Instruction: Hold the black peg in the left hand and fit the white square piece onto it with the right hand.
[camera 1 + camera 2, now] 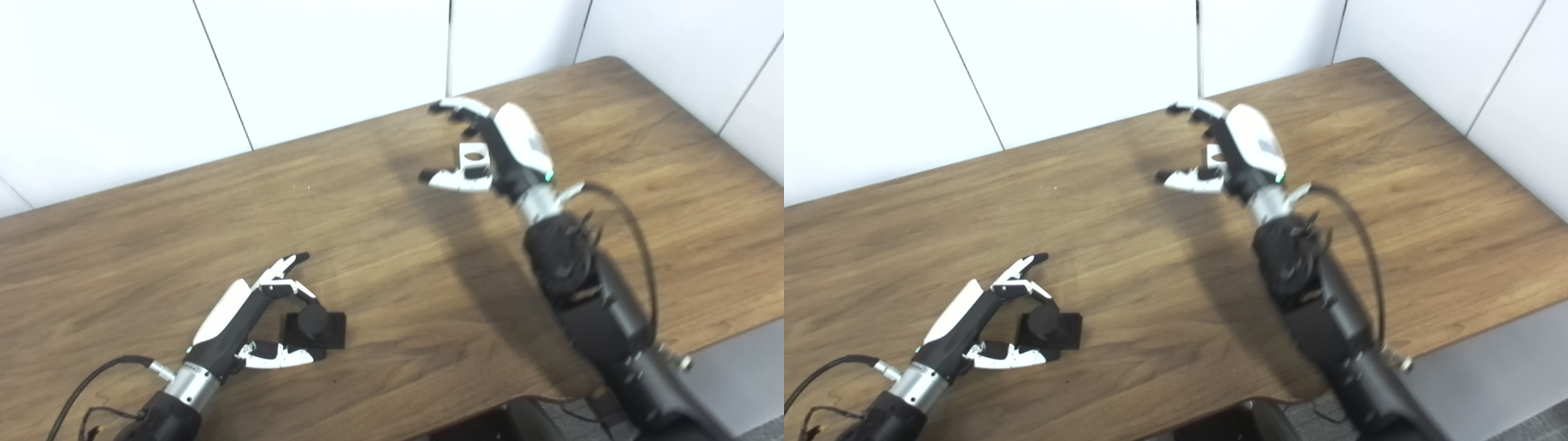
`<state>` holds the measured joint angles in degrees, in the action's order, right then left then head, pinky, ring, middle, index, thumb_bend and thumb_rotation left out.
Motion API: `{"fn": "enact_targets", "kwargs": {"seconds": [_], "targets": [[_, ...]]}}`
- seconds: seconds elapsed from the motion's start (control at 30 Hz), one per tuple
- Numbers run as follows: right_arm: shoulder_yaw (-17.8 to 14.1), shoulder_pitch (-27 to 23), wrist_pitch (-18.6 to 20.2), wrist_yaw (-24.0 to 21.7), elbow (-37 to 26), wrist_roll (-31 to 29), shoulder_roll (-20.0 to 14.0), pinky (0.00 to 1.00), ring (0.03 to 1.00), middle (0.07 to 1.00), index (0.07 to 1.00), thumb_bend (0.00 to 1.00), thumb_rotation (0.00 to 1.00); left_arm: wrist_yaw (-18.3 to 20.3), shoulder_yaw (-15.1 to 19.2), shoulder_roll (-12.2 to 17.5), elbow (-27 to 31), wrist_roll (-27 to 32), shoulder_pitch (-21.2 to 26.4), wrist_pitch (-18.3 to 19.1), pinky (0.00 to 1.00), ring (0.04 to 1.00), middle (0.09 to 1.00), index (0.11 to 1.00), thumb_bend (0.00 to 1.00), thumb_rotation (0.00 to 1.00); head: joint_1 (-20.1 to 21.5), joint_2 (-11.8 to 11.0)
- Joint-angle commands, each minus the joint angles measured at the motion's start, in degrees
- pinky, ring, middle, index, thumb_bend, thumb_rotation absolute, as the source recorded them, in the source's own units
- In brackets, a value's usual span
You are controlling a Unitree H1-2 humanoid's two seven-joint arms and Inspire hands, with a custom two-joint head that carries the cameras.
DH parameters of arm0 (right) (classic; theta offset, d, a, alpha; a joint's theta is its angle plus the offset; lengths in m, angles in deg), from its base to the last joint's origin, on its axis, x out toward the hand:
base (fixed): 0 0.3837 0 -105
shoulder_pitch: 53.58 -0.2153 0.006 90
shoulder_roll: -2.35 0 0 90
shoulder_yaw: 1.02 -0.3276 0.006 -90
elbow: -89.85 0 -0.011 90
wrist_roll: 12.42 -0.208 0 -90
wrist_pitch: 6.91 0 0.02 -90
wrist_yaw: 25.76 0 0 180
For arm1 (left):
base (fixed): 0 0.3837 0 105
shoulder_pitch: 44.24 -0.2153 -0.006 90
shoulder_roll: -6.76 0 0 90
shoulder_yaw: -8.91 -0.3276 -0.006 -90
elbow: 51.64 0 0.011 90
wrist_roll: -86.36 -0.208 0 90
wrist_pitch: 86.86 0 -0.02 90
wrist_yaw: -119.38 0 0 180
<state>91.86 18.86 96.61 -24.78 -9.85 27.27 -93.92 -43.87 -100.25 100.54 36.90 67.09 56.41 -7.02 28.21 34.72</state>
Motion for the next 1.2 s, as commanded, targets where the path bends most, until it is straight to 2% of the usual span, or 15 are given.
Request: {"fn": "enact_targets", "kwargs": {"seconds": [0.0,0.13,0.33,0.5,0.7,0.87,1.0,1.07,1.17], "targets": [[-0.07,-4.61,1.00,-1.98,1.01,1.79,-2.96,0.66,0.828,0.869,0.766,0.68,0.27,1.83,-0.34,1.48,-0.48,-0.84,-0.80,1.26,0.97,1.000,0.973,0.490,0.52,0.05,0.06,-0.03],[0.14,-8.73,1.00,-3.97,5.38,2.63,-7.03,0.69,0.856,0.882,0.762,0.69,0.25,1.99,-0.32,1.37,-0.57,-0.47,-0.85,1.38,0.95,1.000,0.972,0.489,0.52,0.05,0.02,-0.20],[1.52,-13.69,2.08,-7.75,10.88,3.21,-10.45,0.68,0.873,0.906,0.771,0.70,0.28,2.35,-0.17,1.25,-0.22,0.22,-1.54,2.37,0.94,1.000,0.978,0.489,0.52,0.05,-0.24,-0.09],[3.41,-16.37,2.64,-11.99,14.91,2.78,-12.52,0.79,0.919,0.926,0.787,0.74,0.33,2.05,-0.11,1.25,-0.13,0.34,-2.13,2.02,0.93,1.000,0.975,0.489,0.52,0.05,-0.63,0.02],[5.21,-18.54,2.18,-13.24,20.34,2.51,-13.27,0.80,0.899,0.910,0.771,0.81,0.42,1.97,0.03,1.17,0.10,0.49,-2.38,2.17,0.93,1.000,0.976,0.489,0.52,0.05,-1.13,0.05],[6.92,-19.89,2.50,-17.98,23.34,0.79,-14.16,0.89,0.959,0.963,0.817,0.83,0.51,1.87,0.00,1.18,-0.04,0.29,-2.46,1.81,0.94,1.000,0.976,0.489,0.52,0.05,-1.46,0.24],[8.46,-20.70,2.23,-22.12,24.85,-0.24,-15.19,0.92,0.996,0.994,0.830,0.95,0.56,1.62,0.07,1.17,0.01,0.12,-2.56,1.68,0.93,1.000,0.976,0.489,0.52,0.05,-1.70,0.46],[9.11,-20.68,2.45,-23.29,24.88,-0.37,-15.44,0.93,1.000,1.000,0.830,1.00,0.56,1.61,0.12,1.21,0.21,0.05,-2.63,1.85,0.93,1.000,0.976,0.489,0.52,0.05,-1.76,0.58],[9.61,-20.39,2.67,-24.13,24.86,-0.49,-15.51,0.94,1.000,1.000,0.821,1.00,0.55,1.83,0.20,1.22,0.69,0.12,-2.73,2.51,0.94,1.000,0.977,0.489,0.52,0.05,-2.00,0.77]]}}
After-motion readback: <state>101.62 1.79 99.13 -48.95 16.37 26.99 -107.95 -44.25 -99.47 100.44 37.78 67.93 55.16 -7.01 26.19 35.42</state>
